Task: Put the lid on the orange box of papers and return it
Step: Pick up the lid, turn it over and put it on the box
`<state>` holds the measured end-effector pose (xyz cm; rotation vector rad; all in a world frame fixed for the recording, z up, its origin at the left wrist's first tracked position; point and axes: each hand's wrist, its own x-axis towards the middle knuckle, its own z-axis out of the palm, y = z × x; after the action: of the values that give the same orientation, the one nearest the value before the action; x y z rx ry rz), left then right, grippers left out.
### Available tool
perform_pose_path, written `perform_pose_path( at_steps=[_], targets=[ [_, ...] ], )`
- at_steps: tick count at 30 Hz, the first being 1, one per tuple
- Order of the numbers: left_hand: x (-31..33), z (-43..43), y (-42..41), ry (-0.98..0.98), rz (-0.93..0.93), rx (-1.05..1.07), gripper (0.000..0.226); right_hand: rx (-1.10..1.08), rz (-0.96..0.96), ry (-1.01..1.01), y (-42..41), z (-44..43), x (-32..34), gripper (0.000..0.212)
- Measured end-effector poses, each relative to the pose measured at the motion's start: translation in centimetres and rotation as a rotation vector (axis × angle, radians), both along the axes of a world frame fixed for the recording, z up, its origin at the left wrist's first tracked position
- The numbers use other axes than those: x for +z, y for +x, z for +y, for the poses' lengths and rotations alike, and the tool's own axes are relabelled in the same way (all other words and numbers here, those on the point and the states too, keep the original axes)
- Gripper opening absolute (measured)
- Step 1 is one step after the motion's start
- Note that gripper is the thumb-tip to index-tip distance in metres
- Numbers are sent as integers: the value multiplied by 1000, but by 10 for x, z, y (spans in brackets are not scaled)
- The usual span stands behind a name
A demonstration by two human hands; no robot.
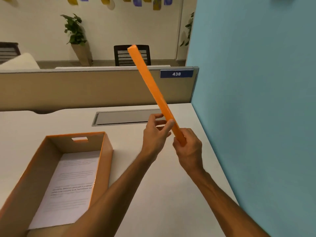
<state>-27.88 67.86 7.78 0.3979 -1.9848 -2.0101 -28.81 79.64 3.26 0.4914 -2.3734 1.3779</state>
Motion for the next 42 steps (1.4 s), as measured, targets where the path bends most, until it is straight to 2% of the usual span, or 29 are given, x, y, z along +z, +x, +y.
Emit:
perform_pose_path(
  at_steps=[5, 8, 11, 14, 17, 20, 22, 26, 31, 34, 38, 42],
  targets=[
    [6, -21, 31, -151, -93, -67, 60, 69, -216, -252, 12, 19, 25, 28],
    [-4, -48, 53, -246, -162, -44, 62, 155, -382, -483, 13, 36, 36, 25],
    [-10, -71, 70, -281, -237, -32, 70, 243, -532, -692, 12, 48, 46, 40],
    [-8, -93, 83, -244, -284, -16, 74, 274, -654, -811, 14, 49, 52, 51],
    [-5, -123, 97, -160, -296, -41, 64, 278, -748, -881, 23, 39, 54, 57],
    [1, -148, 112, -101, -267, -81, 44, 316, -798, -918, 31, 27, 52, 54],
    [6, -169, 129, -83, -248, -64, 33, 330, -803, -918, 39, 12, 51, 54],
    [14, -217, 170, -86, -213, -18, 28, 297, -848, -891, 69, -31, 48, 63],
    [23, -277, 221, -170, -238, 11, 44, 239, -839, -651, 112, -87, 39, 48],
    [24, -307, 249, -187, -243, 2, 44, 210, -829, -573, 138, -117, 28, 40],
    [17, -332, 278, -227, -283, 28, 41, 142, -818, -486, 168, -151, 12, 52],
    [-4, -348, 305, -245, -369, 36, 40, 147, -868, -400, 193, -168, -2, 43]
  ],
)
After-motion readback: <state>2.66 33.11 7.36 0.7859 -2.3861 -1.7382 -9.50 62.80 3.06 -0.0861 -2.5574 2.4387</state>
